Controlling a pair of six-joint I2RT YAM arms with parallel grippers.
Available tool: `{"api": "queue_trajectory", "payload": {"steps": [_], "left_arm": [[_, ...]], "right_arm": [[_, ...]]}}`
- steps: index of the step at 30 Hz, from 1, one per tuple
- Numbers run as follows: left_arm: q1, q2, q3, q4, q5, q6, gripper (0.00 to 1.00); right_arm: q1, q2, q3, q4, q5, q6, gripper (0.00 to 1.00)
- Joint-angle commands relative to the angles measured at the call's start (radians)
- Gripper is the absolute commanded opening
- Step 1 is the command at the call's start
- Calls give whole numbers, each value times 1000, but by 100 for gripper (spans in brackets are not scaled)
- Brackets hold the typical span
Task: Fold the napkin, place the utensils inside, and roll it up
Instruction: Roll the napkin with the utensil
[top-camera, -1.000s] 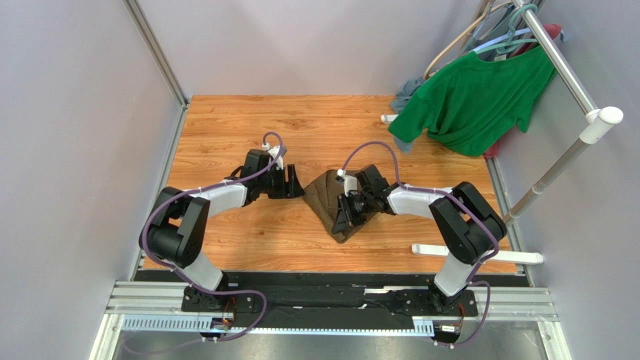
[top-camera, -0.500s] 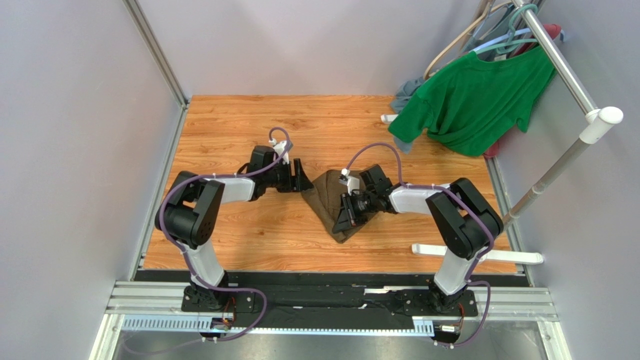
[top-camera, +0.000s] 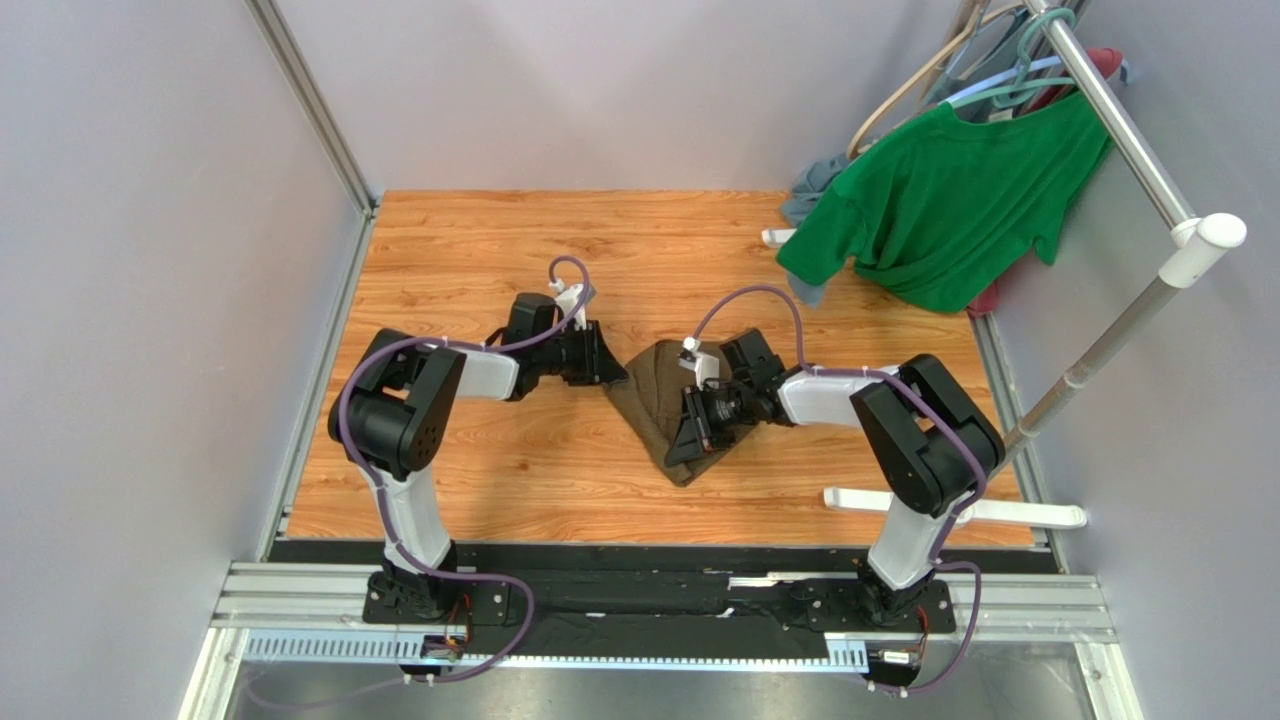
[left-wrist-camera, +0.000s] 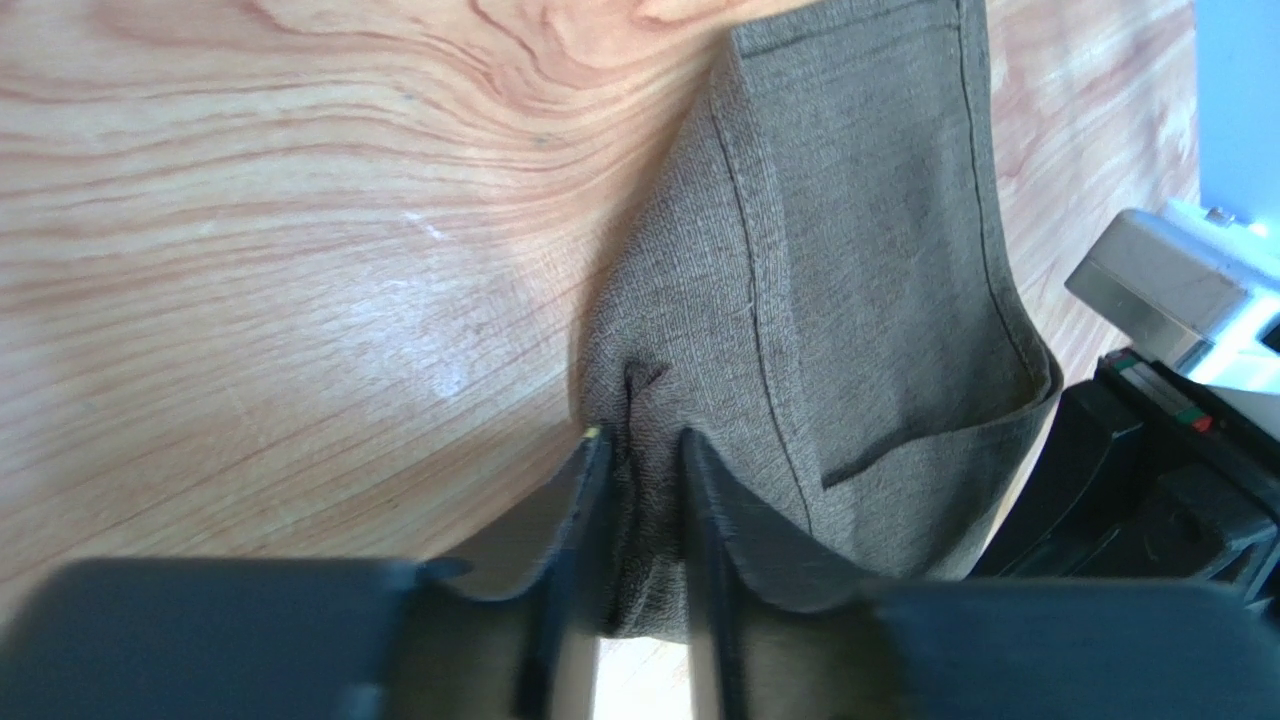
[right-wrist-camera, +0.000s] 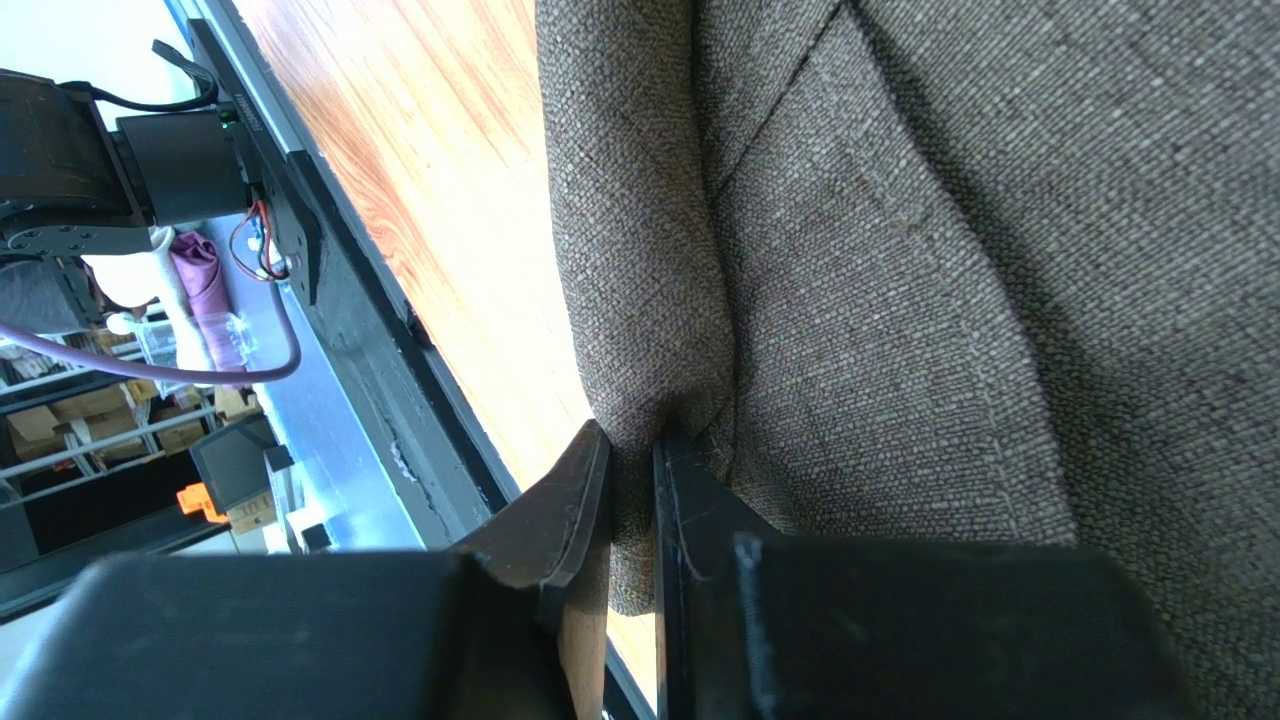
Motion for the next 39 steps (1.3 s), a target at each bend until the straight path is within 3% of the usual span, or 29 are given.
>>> {"api": "queue_trajectory", "payload": {"steps": [1,2,3,5,11,15,18,24,33,39], "left_arm": [[-15,7,3,-7,16,6,15],[-15,2,3,-17,7,9,10],[-15,-5,6,-43,2,12,1],[-15,-16,15,-70,-7,17,0],[-15,-28,59,-205,-10,37,0],[-15,-13,87,-280,-4,45,0],[-15,4,112,-322,-1,48,0],[-13,16,132,-348,2,48,0],[-13,21,144,-357,7,52,0],[-13,19,149,-356,7,54,0]], "right_arm": [[-5,24,1,-98,149,-42,11],[-3,12,21,-133,156,-49,16],[-3,-14,38,-159,174,-59,29],[-5,-44,88,-242,217,-90,46],[24,-202,220,-422,410,-137,57],[137,-254,294,-431,644,-197,59],[303,-225,331,-399,829,-248,59],[404,-89,394,-341,906,-289,58],[412,16,420,-311,941,-342,57],[412,56,408,-311,939,-342,50]]}}
